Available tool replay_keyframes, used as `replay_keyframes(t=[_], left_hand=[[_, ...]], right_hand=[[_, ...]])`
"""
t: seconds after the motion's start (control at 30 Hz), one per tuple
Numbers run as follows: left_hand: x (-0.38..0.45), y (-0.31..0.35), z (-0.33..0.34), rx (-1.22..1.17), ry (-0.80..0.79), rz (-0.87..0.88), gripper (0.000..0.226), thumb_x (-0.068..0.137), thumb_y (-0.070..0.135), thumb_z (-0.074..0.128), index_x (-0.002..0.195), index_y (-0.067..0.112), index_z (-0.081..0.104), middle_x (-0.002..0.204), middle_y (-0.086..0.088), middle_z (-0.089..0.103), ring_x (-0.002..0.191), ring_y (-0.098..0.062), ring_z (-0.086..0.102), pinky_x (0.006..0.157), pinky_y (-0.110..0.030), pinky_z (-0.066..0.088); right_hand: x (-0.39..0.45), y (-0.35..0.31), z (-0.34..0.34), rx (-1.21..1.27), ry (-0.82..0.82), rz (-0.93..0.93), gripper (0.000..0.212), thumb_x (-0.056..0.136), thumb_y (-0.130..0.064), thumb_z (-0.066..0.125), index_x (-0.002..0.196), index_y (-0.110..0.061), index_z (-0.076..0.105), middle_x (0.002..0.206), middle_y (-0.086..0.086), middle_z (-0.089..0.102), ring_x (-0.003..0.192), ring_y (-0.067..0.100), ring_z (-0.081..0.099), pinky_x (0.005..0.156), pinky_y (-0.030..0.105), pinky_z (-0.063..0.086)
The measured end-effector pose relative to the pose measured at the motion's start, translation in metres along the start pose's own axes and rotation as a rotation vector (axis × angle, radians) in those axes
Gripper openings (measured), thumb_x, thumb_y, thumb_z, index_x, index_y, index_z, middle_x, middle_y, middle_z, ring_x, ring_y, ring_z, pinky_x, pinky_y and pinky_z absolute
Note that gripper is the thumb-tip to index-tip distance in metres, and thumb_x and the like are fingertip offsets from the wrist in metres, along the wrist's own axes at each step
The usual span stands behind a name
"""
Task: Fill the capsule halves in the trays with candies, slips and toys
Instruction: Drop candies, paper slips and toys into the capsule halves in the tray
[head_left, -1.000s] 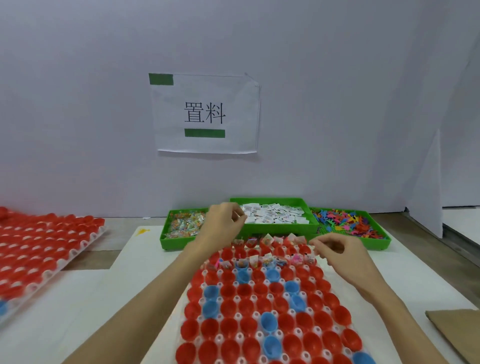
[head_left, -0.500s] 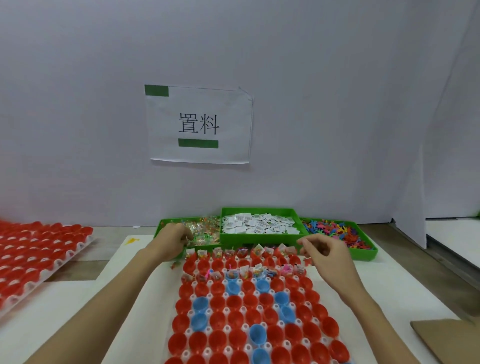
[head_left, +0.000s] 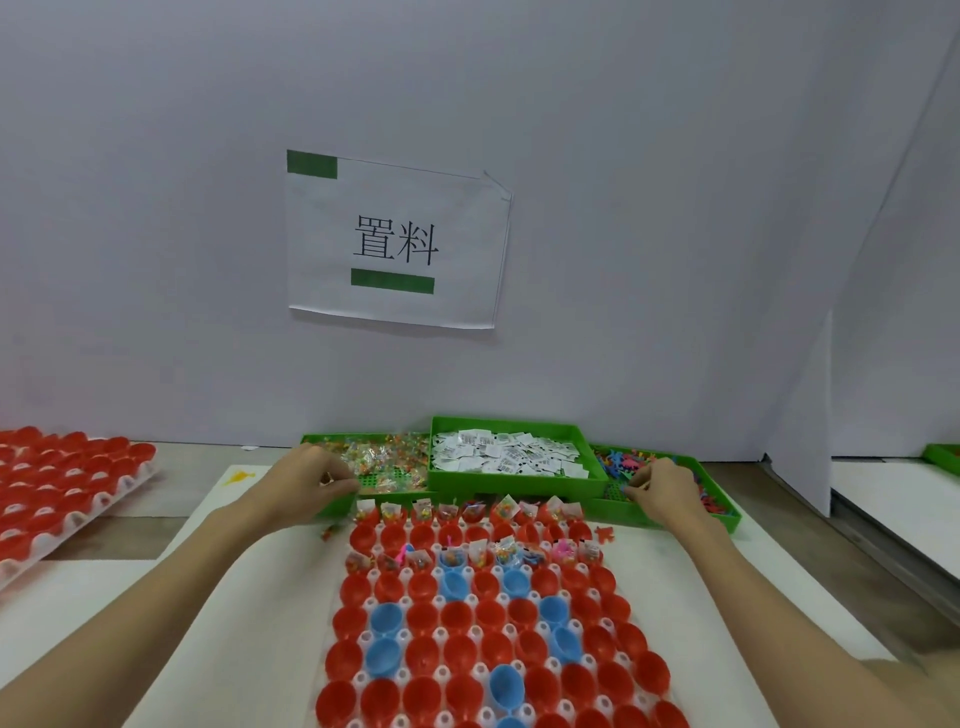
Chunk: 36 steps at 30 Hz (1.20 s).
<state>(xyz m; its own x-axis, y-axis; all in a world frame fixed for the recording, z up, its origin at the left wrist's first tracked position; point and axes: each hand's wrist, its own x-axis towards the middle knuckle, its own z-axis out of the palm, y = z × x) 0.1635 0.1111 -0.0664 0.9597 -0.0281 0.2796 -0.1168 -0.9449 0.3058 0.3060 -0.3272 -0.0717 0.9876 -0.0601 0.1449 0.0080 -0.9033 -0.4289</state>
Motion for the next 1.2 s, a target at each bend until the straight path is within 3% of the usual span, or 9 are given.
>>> replay_keyframes(t=[0.1,0.2,0.4,0.53,0.67,0.83,0.9,1.0,1.2], left_hand=[[-0.001,0.004,-0.002,-0.023,0.078,-0.015,0.019,0.098,0.025,0.069,0.090,0.013,0.082,0.075,0.018,0.058,0.069,0.005,0.051,0.059,-0.009,0.035],[-0.010,0.014,-0.004,-0.135,0.210,-0.083,0.019,0.097,0.026,0.068,0.094,0.014,0.082,0.084,0.008,0.066,0.073,-0.003,0.056,0.061,-0.014,0.037],[-0.050,0.058,-0.009,-0.644,0.304,-0.213,0.015,0.096,0.035,0.068,0.093,0.029,0.081,0.081,0.012,0.077,0.077,-0.003,0.068,0.066,-0.017,0.053],[-0.079,0.090,-0.007,-0.805,0.277,-0.191,0.016,0.098,0.027,0.066,0.093,0.030,0.081,0.085,0.014,0.077,0.080,-0.003,0.070,0.069,-0.011,0.053],[-0.103,0.112,-0.001,-0.925,0.287,-0.197,0.016,0.096,0.026,0.067,0.093,0.031,0.082,0.084,0.004,0.078,0.080,-0.012,0.071,0.073,-0.015,0.056],[-0.122,0.125,0.008,-1.096,0.363,-0.240,0.018,0.094,0.021,0.068,0.093,0.032,0.083,0.080,-0.005,0.078,0.075,-0.019,0.074,0.071,-0.018,0.058],[-0.125,0.128,0.009,-1.142,0.358,-0.238,0.018,0.093,0.013,0.069,0.097,0.025,0.082,0.081,-0.007,0.079,0.074,-0.021,0.076,0.070,-0.018,0.060],[-0.129,0.134,0.011,-1.195,0.317,-0.232,0.015,0.091,0.008,0.070,0.100,0.016,0.079,0.085,-0.009,0.079,0.079,-0.024,0.078,0.072,-0.020,0.061],[-0.141,0.147,0.011,-1.276,0.198,-0.171,0.014,0.085,0.013,0.074,0.099,0.010,0.077,0.091,-0.014,0.080,0.088,-0.029,0.078,0.077,-0.029,0.063]], right_hand=[[0.009,-0.002,-0.004,-0.067,-0.085,0.055,0.033,0.086,-0.034,0.081,0.101,-0.006,0.078,0.102,0.012,0.076,0.092,0.022,0.068,0.089,0.034,0.055],[0.015,-0.003,-0.004,-0.105,-0.126,0.118,0.034,0.087,-0.029,0.081,0.104,-0.001,0.072,0.105,0.014,0.074,0.097,0.026,0.067,0.093,0.039,0.056],[0.018,0.002,0.005,-0.032,-0.070,0.112,0.022,0.095,-0.016,0.071,0.110,0.000,0.071,0.117,0.018,0.070,0.112,0.032,0.064,0.100,0.044,0.052],[0.010,0.003,0.005,0.056,0.023,0.041,0.011,0.093,-0.008,0.072,0.099,0.001,0.074,0.112,0.020,0.072,0.109,0.034,0.065,0.098,0.043,0.051],[-0.004,0.000,-0.001,0.157,0.215,-0.032,0.013,0.094,-0.005,0.070,0.100,0.006,0.073,0.103,0.024,0.073,0.099,0.037,0.067,0.090,0.043,0.052],[-0.038,-0.026,-0.024,0.598,0.350,-0.084,0.019,0.094,-0.016,0.072,0.107,-0.002,0.075,0.095,0.011,0.074,0.093,0.029,0.069,0.084,0.037,0.053],[-0.062,-0.041,-0.032,0.794,0.293,-0.099,0.019,0.091,-0.019,0.075,0.107,-0.009,0.077,0.092,0.004,0.076,0.091,0.023,0.070,0.085,0.037,0.057],[-0.114,-0.063,-0.040,1.027,0.117,-0.174,0.018,0.084,-0.026,0.077,0.100,-0.019,0.080,0.085,-0.003,0.078,0.079,0.013,0.071,0.072,0.021,0.058],[-0.191,-0.091,-0.036,1.092,-0.183,-0.266,0.018,0.083,-0.026,0.075,0.099,-0.032,0.081,0.098,-0.005,0.079,0.087,0.012,0.075,0.077,0.017,0.058]])
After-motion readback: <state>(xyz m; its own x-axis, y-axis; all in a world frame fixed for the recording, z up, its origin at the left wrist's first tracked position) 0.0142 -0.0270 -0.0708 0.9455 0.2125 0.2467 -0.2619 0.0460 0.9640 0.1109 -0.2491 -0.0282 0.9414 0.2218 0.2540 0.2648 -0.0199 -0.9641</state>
